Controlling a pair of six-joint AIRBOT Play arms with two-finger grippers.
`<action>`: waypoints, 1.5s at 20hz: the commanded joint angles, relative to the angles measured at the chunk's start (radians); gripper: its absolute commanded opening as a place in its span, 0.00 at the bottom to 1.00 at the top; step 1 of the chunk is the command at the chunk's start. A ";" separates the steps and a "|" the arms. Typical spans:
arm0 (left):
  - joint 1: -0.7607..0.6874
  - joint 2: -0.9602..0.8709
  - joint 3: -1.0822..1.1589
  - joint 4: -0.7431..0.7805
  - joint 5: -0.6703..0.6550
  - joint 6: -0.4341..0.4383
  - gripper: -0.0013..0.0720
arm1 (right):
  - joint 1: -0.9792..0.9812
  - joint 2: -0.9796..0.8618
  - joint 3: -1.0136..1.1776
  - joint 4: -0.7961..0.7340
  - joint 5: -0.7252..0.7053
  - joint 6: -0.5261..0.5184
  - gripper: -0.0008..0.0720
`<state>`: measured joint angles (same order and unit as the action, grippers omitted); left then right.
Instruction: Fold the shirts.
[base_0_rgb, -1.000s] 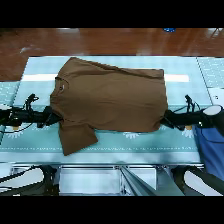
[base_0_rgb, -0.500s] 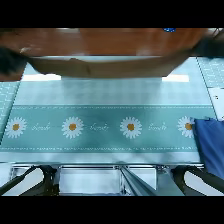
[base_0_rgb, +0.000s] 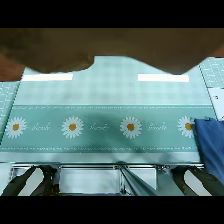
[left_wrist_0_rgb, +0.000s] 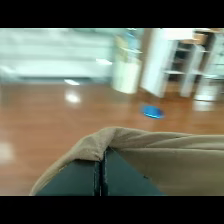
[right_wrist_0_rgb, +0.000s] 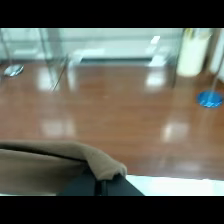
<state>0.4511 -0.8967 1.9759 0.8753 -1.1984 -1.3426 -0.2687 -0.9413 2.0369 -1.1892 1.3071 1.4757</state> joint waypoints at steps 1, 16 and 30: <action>-0.040 0.146 0.013 0.215 -0.046 -0.063 0.04 | -0.010 0.146 -0.066 -0.026 0.068 0.005 0.04; -0.447 -0.016 -0.522 0.837 -0.093 -0.294 0.04 | -0.008 0.055 -0.546 0.107 0.061 -0.078 0.04; -0.441 -1.006 -0.135 0.502 0.239 -0.496 0.04 | -0.008 -0.913 -0.295 0.387 -0.308 -0.143 0.04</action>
<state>0.0090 -1.7493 1.7309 1.4818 -0.9817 -1.8099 -0.2768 -1.6863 1.6234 -0.8391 1.0378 1.3128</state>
